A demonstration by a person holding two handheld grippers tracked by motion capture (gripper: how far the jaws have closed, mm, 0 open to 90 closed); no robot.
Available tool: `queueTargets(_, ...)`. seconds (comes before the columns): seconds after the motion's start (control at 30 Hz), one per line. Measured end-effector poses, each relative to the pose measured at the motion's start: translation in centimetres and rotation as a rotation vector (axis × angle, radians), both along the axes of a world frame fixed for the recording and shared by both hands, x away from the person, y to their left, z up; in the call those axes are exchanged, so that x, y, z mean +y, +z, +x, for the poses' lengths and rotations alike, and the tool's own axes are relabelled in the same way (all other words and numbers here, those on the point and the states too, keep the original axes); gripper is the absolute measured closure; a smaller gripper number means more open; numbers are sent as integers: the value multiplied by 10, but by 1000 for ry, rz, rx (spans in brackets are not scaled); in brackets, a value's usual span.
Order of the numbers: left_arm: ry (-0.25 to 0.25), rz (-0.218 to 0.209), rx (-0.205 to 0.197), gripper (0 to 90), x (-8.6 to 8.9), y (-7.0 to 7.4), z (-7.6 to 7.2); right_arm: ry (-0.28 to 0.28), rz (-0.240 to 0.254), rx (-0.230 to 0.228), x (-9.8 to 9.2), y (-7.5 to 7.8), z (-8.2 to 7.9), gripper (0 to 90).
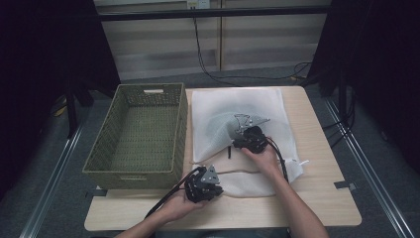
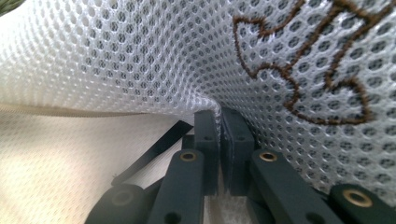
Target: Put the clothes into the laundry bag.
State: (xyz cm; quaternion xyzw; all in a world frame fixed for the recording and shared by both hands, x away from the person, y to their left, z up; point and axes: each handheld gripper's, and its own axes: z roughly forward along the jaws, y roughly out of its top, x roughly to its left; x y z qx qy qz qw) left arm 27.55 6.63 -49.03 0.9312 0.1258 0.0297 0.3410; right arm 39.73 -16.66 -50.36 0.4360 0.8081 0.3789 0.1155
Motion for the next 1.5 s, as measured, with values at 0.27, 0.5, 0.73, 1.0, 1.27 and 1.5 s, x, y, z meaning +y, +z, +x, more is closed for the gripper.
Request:
queueTargets(0.27, 0, 2, 0, 865, -1, 0, 0, -34, 26, -7, -3, -3, 11, 867)
queueTargets(0.5, 5, 1, 2, 865, -1, 0, 0, -25, 26, -2, -4, -1, 10, 874)
queueTargets(0.73, 12, 5, 12, 864, -3, 1, 0, 20, 71, 10, -16, 7, -7, 876)
queueTargets(1.0, 17, -1, 12, 861, -5, 0, 1, 103, 109, 9, -22, 19, -26, 875)
queueTargets(1.27, 8, 10, 25, 843, -4, 1, 3, 154, 98, 26, -28, 15, -42, 870)
queueTargets(1.5, 19, -30, 23, 754, 0, 7, -2, 147, 128, 23, -35, 19, -49, 694)
